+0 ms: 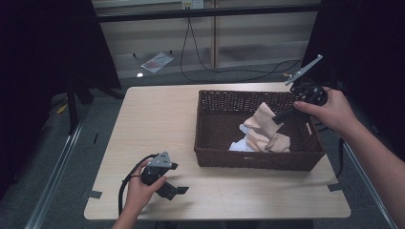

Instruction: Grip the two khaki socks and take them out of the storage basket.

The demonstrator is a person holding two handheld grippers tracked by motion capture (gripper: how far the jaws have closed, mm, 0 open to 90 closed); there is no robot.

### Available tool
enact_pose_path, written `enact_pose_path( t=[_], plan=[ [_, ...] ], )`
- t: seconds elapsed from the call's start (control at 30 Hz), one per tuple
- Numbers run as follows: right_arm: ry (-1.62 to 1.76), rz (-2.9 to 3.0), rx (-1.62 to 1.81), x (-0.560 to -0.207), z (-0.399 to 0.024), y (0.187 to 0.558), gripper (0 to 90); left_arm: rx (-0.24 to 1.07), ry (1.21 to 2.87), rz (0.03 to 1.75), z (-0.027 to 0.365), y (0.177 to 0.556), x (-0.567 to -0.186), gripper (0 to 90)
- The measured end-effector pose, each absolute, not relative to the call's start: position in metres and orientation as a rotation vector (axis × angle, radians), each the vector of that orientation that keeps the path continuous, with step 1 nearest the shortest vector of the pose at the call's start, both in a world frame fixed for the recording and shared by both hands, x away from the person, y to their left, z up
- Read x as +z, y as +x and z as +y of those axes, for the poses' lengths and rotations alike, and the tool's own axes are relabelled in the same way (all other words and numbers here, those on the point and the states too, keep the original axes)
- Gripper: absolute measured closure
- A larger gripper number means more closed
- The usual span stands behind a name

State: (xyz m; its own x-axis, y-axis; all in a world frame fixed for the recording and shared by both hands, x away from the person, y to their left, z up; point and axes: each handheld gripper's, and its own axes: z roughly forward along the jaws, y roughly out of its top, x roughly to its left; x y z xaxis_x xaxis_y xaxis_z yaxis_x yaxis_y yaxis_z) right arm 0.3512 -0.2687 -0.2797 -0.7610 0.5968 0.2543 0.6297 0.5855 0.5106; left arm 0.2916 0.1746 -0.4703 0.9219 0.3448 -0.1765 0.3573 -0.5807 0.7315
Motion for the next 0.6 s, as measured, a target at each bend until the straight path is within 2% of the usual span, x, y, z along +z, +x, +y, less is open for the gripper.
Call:
enact_pose_path(
  t=[0.6],
  plan=[
    [-0.841,-2.724,-0.931,-0.271,-0.272,0.316,88.1,-0.016,2.243,0.495,0.173,0.291,-0.471,3.2]
  ],
)
